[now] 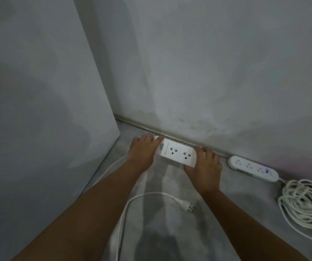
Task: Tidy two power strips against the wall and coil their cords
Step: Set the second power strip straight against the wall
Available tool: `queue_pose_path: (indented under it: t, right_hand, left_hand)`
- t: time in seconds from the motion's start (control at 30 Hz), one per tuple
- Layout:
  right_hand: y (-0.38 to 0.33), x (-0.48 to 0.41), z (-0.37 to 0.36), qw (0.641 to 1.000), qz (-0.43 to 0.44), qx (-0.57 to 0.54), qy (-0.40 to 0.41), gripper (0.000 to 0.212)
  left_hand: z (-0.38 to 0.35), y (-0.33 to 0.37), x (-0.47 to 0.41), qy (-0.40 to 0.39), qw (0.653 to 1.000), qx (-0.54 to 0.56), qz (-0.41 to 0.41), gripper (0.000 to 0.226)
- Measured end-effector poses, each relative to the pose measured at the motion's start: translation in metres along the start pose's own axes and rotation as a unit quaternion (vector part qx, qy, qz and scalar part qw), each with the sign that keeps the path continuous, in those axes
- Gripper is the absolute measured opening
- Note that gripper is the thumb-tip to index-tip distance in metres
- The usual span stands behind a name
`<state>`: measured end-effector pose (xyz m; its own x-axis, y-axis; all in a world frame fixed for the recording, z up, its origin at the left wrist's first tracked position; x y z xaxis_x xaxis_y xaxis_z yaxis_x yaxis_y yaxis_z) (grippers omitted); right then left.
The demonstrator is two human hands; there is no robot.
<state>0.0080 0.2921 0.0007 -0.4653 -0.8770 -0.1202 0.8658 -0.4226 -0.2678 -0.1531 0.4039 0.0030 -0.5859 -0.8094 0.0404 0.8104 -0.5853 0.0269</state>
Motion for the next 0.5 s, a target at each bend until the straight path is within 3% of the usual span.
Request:
queue_pose_path:
  t: [0.17,0.37,0.5]
  right_hand:
    - [0.022,-0.036,0.015,0.998,-0.002,-0.033,0.06,0.068]
    - [0.012,-0.059,-0.037,0.999,0.032,-0.038,-0.019,0.063]
    - [0.011,-0.068,-0.071,0.997,0.024,-0.043,-0.053,0.064]
  left_hand:
    - [0.02,0.021,-0.056,0.061,0.997,0.031,-0.024,0.073]
    - [-0.05,-0.011,-0.077,-0.027,0.995,0.094,0.038,0.076]
    - [-0.079,-0.025,-0.086,-0.028,0.994,0.097,0.047,0.077]
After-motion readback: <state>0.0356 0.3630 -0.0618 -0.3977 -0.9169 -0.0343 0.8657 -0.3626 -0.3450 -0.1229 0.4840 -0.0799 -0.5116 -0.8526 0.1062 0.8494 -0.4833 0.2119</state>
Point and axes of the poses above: each hand's wrist, its own x-axis away from the middle knuckle, its own z-axis out of the back of the hand, y = z × x, the point moved 10 cm from there along -x, towards the middle knuckle, and after that the axes turned 1 degree about z, right-handed, at the moved point
